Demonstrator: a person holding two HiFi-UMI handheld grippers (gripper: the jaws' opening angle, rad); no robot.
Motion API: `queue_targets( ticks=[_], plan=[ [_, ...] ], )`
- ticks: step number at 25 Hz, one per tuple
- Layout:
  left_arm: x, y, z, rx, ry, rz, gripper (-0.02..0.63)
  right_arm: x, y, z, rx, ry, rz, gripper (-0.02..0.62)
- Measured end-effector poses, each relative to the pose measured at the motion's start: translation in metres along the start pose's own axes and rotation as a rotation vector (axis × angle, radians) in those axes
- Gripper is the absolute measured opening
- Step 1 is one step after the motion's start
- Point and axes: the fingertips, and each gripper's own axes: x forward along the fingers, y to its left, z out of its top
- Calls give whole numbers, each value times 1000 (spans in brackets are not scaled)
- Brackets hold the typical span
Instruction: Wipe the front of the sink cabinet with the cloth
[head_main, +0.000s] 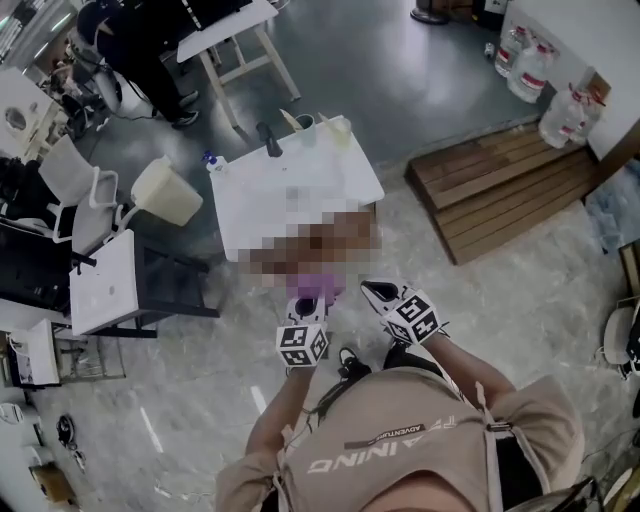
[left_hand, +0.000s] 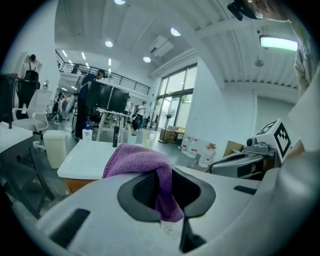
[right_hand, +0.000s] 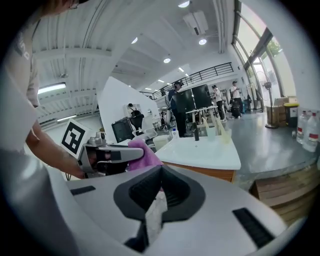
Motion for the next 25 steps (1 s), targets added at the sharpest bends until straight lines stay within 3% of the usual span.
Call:
queue_targets(
  ticks=[7,13,20,25],
  plan=[
    [-35,2,44,30,-51,-21,38,-16,36,40,-48,-55,20,11],
    [-51,20,76,35,-107,-10,38,-22,33,86,-96,-131,-14,11],
    [-63,21,129,157,-190,-4,38,-27,32,123,-127,-189,-50,11],
    [-68,20,160,147,-262,9,38,-31,28,150,-154,-247,-100,11]
  ],
)
